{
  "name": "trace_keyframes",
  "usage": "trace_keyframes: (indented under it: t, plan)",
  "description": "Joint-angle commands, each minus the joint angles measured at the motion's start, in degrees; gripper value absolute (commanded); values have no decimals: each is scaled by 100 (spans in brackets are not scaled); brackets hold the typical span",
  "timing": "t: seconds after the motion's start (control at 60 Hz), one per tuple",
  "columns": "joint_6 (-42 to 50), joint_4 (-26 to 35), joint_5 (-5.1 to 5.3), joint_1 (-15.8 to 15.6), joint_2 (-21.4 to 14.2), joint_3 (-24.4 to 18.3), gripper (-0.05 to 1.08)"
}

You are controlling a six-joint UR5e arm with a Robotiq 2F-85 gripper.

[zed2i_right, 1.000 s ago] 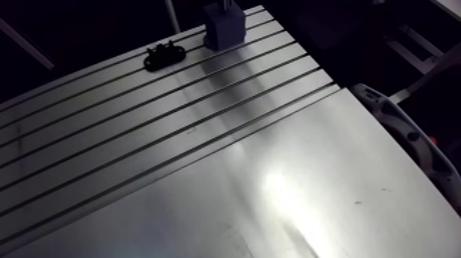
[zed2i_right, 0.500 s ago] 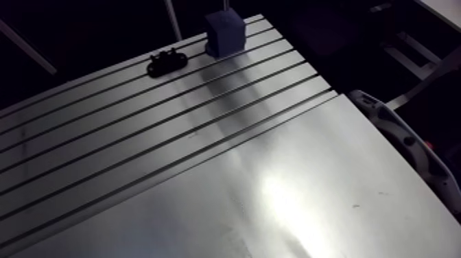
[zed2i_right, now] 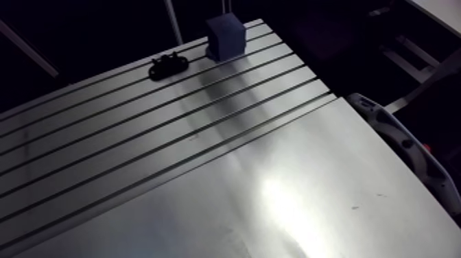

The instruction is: Pick up the M10 bolt and insert it into the hex recess until seated.

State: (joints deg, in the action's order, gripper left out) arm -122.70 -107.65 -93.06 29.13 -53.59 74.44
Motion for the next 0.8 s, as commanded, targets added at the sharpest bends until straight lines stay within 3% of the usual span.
trace_keyframes:
  t: [0.017, 0.267, 0.3, 0.483, 0.8]
  plan:
    - [3, 1, 12, -4, -76, 22, 0]
    - [141, 78, 4, -4, -269, 39, 0]
    - [286, 178, -62, -12, -399, 40, 0]
    - [909, 442, -102, -104, -832, 114, 0]
    - [1704, 982, -111, -750, -1767, 430, 0]
